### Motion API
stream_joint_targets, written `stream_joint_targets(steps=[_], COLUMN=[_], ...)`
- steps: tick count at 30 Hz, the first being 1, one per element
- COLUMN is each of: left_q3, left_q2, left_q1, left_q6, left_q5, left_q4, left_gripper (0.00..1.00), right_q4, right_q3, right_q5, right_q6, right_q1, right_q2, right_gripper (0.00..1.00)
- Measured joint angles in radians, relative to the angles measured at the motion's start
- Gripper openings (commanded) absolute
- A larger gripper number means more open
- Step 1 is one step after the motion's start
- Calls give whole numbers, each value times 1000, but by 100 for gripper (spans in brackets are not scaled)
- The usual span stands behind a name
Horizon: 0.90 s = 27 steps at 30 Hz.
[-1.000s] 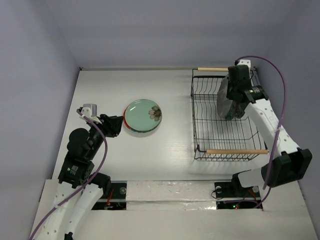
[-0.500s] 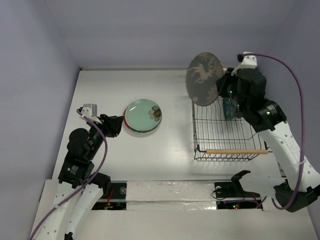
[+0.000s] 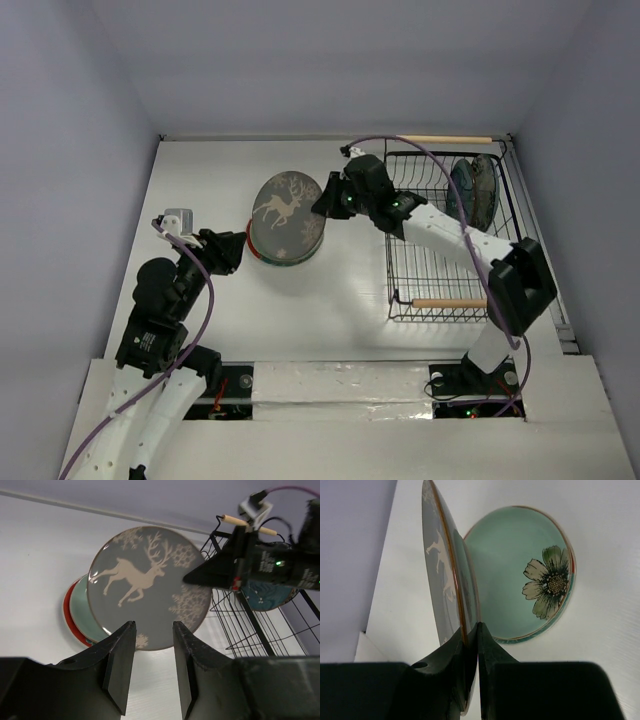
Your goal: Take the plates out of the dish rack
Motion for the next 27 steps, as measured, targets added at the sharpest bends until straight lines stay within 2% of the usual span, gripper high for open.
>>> stream_joint_targets(steps=[9,18,20,21,25,27], left_q3=[0,0,0,0,0,0], left_q2=[0,0,0,0,0,0], left_q1=[0,0,0,0,0,0], left_q6=[0,0,0,0,0,0], left_q5=[0,0,0,0,0,0], left_q4=[0,0,0,0,0,0], left_gripper=[32,33,33,33,33,33], right_q4=[213,294,311,315,346,352], right_q3=[-74,-74,-75,-76,-98,-111], right_q5=[-46,-29,-29,-28,-20,-17], right_q6=[169,256,269,272,301,309], right_q1=[0,-4,-4,-4,-4,-4], right_q2=[145,264,270,270,270,270], right_gripper=[0,2,9,20,45,52])
